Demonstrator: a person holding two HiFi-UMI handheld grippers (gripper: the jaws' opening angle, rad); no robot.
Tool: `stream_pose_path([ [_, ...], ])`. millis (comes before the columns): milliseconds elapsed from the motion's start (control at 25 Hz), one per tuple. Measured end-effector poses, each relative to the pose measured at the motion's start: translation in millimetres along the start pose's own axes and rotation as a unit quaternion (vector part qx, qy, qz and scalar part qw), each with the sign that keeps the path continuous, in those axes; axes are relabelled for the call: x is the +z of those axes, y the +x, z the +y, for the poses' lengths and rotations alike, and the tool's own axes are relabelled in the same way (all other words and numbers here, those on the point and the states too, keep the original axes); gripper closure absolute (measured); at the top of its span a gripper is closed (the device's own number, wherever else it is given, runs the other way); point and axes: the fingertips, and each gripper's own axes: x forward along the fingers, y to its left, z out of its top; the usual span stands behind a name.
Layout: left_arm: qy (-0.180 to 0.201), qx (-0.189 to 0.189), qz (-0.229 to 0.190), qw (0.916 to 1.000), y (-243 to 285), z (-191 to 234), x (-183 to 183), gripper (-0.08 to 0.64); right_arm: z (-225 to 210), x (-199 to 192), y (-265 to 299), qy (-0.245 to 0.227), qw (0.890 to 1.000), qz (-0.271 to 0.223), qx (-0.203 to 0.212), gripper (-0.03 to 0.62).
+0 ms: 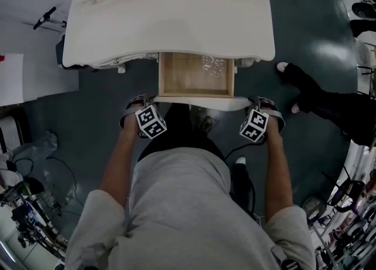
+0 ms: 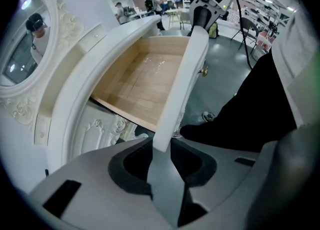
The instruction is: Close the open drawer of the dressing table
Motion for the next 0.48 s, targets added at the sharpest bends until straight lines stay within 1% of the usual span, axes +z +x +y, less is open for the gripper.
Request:
stream_pose_path([
  [240,0.003,-0.001,0.0,1.0,0.4,3.8,1.8,0.448,-6.9,1.4,0.1,-0.001,1.0,0.001,-0.01,0.43],
  [480,0.003,0.001,-0.002,1.0,1.8,7.5,3.7,0.448,-10.2,1.2,0.0,0.0,1.0,0.004,-0.006,0.428],
])
